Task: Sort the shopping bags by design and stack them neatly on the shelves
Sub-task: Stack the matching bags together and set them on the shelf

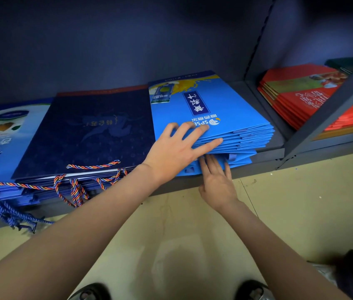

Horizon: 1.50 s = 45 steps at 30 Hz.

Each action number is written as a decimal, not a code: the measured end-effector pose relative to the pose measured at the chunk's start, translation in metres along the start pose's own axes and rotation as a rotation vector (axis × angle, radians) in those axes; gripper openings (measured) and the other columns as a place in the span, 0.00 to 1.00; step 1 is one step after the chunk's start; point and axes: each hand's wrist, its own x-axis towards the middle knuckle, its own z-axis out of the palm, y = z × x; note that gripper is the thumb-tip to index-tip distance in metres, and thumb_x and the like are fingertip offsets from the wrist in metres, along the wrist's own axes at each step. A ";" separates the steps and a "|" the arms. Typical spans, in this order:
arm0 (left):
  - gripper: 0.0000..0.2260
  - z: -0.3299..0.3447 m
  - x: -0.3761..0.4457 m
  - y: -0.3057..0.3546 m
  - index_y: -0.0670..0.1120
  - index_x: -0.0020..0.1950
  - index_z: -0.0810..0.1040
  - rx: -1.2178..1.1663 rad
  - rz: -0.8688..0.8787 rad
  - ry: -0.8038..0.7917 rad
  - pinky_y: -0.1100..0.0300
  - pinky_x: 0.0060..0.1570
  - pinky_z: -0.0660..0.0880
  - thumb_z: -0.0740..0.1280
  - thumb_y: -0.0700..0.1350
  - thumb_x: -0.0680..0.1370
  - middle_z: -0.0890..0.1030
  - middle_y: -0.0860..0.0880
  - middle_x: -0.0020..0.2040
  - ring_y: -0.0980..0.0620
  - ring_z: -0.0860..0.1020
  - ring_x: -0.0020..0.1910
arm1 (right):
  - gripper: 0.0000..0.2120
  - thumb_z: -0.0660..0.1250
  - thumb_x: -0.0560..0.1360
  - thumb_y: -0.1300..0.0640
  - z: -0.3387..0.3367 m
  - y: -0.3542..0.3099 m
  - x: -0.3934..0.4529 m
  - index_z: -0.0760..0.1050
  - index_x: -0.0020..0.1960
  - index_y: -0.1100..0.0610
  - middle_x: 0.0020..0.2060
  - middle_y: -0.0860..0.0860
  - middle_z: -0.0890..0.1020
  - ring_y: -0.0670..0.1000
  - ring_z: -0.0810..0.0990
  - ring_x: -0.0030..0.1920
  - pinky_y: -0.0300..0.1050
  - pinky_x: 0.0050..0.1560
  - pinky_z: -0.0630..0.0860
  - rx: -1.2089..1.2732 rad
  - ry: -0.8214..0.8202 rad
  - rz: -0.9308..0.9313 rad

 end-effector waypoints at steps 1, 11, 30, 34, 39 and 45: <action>0.42 0.000 0.000 0.000 0.56 0.72 0.59 -0.001 -0.001 0.001 0.50 0.51 0.71 0.76 0.41 0.63 0.72 0.46 0.67 0.43 0.74 0.58 | 0.37 0.59 0.77 0.56 -0.003 -0.001 0.004 0.40 0.77 0.57 0.76 0.50 0.45 0.49 0.42 0.76 0.53 0.73 0.38 0.015 0.003 0.002; 0.41 0.003 -0.001 0.001 0.56 0.73 0.58 -0.002 0.000 -0.005 0.50 0.52 0.70 0.75 0.42 0.64 0.71 0.46 0.67 0.43 0.72 0.58 | 0.24 0.62 0.68 0.70 0.016 0.020 -0.027 0.72 0.64 0.66 0.67 0.60 0.71 0.58 0.67 0.69 0.47 0.68 0.66 0.291 0.375 -0.189; 0.42 0.001 -0.001 0.000 0.55 0.72 0.59 0.004 -0.005 0.004 0.50 0.51 0.70 0.75 0.40 0.63 0.72 0.45 0.66 0.43 0.71 0.58 | 0.45 0.77 0.65 0.52 -0.057 0.074 -0.012 0.55 0.74 0.55 0.73 0.58 0.54 0.60 0.55 0.73 0.63 0.70 0.52 -0.121 0.767 -0.089; 0.42 0.000 0.000 0.000 0.55 0.72 0.59 0.012 0.001 -0.016 0.50 0.52 0.69 0.76 0.43 0.63 0.72 0.46 0.66 0.43 0.73 0.58 | 0.45 0.79 0.60 0.55 -0.050 0.081 0.006 0.59 0.71 0.53 0.72 0.58 0.57 0.60 0.58 0.70 0.64 0.69 0.55 -0.137 0.724 -0.086; 0.42 0.002 -0.001 0.001 0.55 0.72 0.59 0.023 -0.004 -0.013 0.50 0.52 0.68 0.76 0.42 0.63 0.73 0.46 0.66 0.43 0.72 0.58 | 0.40 0.79 0.56 0.61 -0.046 0.067 0.020 0.64 0.64 0.56 0.63 0.56 0.61 0.59 0.62 0.62 0.63 0.62 0.62 0.008 0.790 -0.023; 0.43 0.009 -0.004 0.008 0.58 0.71 0.59 0.007 0.011 -0.058 0.50 0.52 0.66 0.78 0.44 0.62 0.73 0.46 0.65 0.43 0.70 0.57 | 0.36 0.76 0.55 0.61 -0.031 0.068 0.023 0.66 0.60 0.57 0.59 0.59 0.69 0.59 0.66 0.57 0.58 0.57 0.63 -0.015 0.783 0.029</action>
